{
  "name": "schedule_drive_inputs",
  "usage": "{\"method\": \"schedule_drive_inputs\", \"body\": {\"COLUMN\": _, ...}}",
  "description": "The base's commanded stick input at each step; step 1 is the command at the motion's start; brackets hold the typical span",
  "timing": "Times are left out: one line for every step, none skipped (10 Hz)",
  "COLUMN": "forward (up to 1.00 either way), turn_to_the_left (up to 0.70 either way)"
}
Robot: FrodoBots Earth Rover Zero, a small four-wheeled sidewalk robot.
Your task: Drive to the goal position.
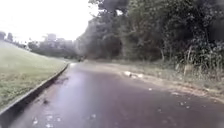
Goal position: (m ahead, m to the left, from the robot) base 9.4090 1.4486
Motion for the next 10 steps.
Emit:
{"method": "schedule_drive_inputs", "body": {"forward": 1.0, "turn_to_the_left": 0.34}}
{"method": "schedule_drive_inputs", "body": {"forward": 1.0, "turn_to_the_left": 0.34}}
{"method": "schedule_drive_inputs", "body": {"forward": 1.0, "turn_to_the_left": 0.28}}
{"method": "schedule_drive_inputs", "body": {"forward": 1.0, "turn_to_the_left": 0.21}}
{"method": "schedule_drive_inputs", "body": {"forward": 1.0, "turn_to_the_left": 0.15}}
{"method": "schedule_drive_inputs", "body": {"forward": 1.0, "turn_to_the_left": 0.09}}
{"method": "schedule_drive_inputs", "body": {"forward": 1.0, "turn_to_the_left": 0.03}}
{"method": "schedule_drive_inputs", "body": {"forward": 1.0, "turn_to_the_left": 0.0}}
{"method": "schedule_drive_inputs", "body": {"forward": 1.0, "turn_to_the_left": 0.0}}
{"method": "schedule_drive_inputs", "body": {"forward": 1.0, "turn_to_the_left": 0.02}}
